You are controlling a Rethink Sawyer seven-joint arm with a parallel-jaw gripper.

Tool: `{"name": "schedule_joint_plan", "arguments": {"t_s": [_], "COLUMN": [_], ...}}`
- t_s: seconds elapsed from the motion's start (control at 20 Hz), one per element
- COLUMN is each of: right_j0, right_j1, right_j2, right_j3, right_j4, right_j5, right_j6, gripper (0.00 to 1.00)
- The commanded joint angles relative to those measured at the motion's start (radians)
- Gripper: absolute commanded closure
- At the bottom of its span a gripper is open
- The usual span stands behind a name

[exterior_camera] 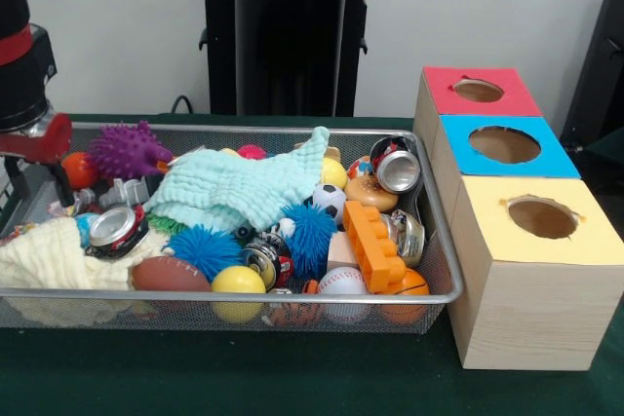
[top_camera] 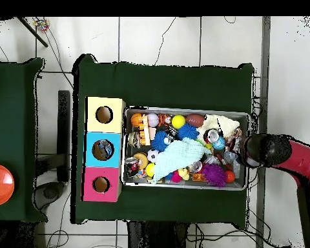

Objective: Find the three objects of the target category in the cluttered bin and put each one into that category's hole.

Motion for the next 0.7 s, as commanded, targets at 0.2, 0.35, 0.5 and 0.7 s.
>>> {"name": "schedule_joint_plan", "arguments": {"t_s": [0.2,0.35,0.5,0.7], "right_j0": [-0.008,-0.013,-0.021,-0.039], "right_j1": [-0.005,0.032,0.058,0.074], "right_j2": [-0.002,-0.007,-0.012,-0.008], "right_j3": [0.047,0.032,0.034,0.057], "right_j4": [-0.03,-0.043,-0.056,-0.06], "right_j5": [0.096,0.091,0.082,0.066], "right_j6": [-0.173,-0.184,-0.194,-0.209], "gripper": [0.0,0.0,0.0,0.0]}}
